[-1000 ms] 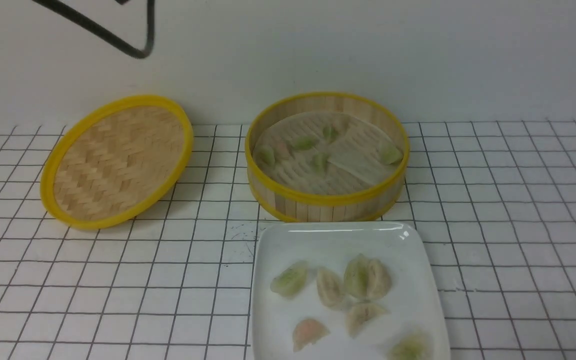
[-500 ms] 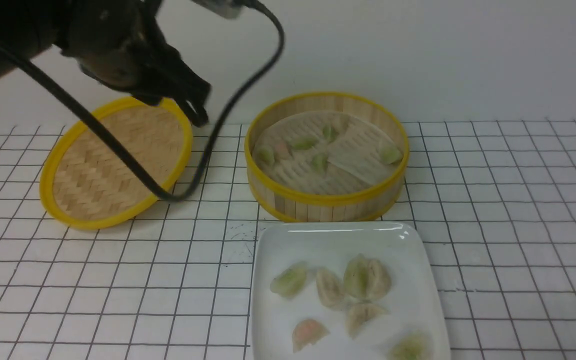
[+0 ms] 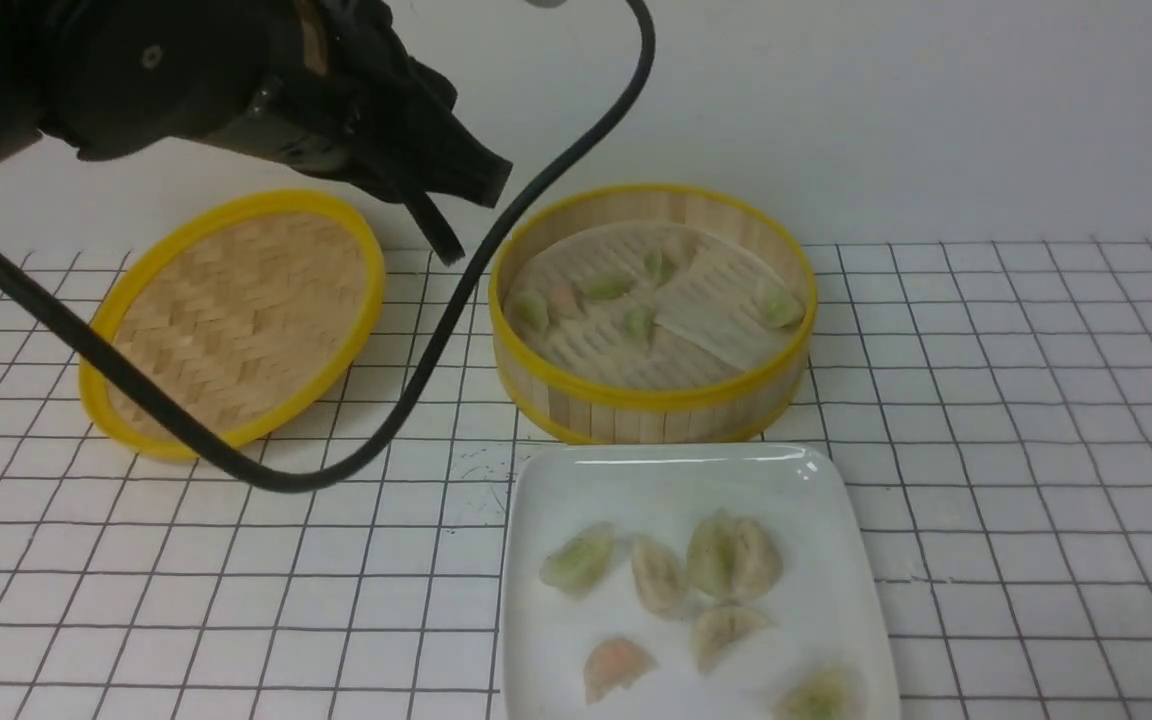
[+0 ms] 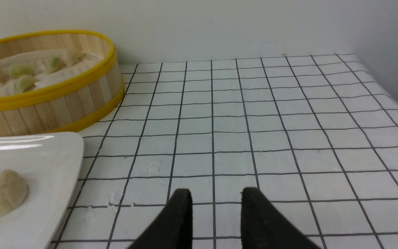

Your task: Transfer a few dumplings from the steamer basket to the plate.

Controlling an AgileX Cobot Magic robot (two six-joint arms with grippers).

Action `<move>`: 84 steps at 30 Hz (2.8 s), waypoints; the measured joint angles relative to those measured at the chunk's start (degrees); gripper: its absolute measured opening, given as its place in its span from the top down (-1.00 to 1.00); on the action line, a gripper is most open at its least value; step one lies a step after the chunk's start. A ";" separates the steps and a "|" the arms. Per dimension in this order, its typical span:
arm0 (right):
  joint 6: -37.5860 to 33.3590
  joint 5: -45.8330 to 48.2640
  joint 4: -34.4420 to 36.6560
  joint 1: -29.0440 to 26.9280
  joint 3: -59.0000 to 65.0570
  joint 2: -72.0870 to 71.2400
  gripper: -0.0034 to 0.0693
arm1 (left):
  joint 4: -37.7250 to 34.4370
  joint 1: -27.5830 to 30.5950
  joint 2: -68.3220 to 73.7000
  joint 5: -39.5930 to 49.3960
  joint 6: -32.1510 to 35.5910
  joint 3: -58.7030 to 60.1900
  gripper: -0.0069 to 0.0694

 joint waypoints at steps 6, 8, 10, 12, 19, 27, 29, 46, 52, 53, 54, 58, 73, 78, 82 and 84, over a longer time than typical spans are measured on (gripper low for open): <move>0.00 0.00 0.00 0.00 0.00 0.00 0.38 | 1.34 0.00 -0.06 6.61 -0.82 0.06 0.23; 0.00 0.00 0.00 0.00 0.00 0.00 0.38 | 1.39 0.00 -0.57 11.39 -4.15 0.06 0.23; 0.00 0.00 0.00 0.00 0.00 0.00 0.38 | 2.55 0.00 -1.92 14.99 -6.87 0.06 0.23; 0.00 0.00 0.00 0.00 0.00 0.00 0.38 | 4.83 0.00 -2.86 15.71 -7.59 0.06 0.23; 0.00 0.00 0.00 0.00 0.00 0.00 0.38 | 12.85 0.00 -3.81 14.25 -10.82 0.06 0.23; 0.00 0.00 0.00 0.00 0.00 0.00 0.38 | 18.77 0.00 -5.77 27.26 -19.59 0.06 0.23; 0.00 0.00 0.00 0.00 0.00 0.00 0.38 | 20.07 0.00 -6.80 28.03 -21.01 0.06 0.23; 0.00 0.00 0.00 0.00 0.00 0.00 0.38 | 11.88 16.97 -26.19 -2.09 -11.59 10.12 0.23; 0.00 0.00 0.00 0.00 0.00 0.00 0.38 | 5.61 23.44 -34.04 -16.74 -12.25 27.25 0.23; 0.00 0.00 0.00 0.00 0.00 0.00 0.38 | 4.63 24.33 -35.43 -18.59 -12.60 30.85 0.23; 0.00 0.00 0.00 0.00 0.00 0.00 0.38 | 4.44 24.33 -35.66 -18.87 -12.71 31.47 0.23; 0.00 0.00 0.00 0.00 0.00 0.00 0.38 | 1.82 27.42 -40.86 -26.12 -14.47 44.18 0.23; 0.00 0.00 0.00 0.00 0.00 0.00 0.38 | 1.29 30.84 -65.97 -38.96 -16.21 78.46 0.23; 0.00 0.00 0.00 0.00 0.00 0.00 0.38 | 1.29 31.06 -72.44 -38.68 -16.21 83.82 0.23; 0.00 0.00 0.00 0.00 0.00 0.00 0.38 | 1.95 31.25 -74.56 -36.28 -16.21 83.88 0.23; 0.00 0.00 0.00 0.00 0.00 0.00 0.38 | 2.37 31.32 -75.00 -33.76 -16.21 83.88 0.23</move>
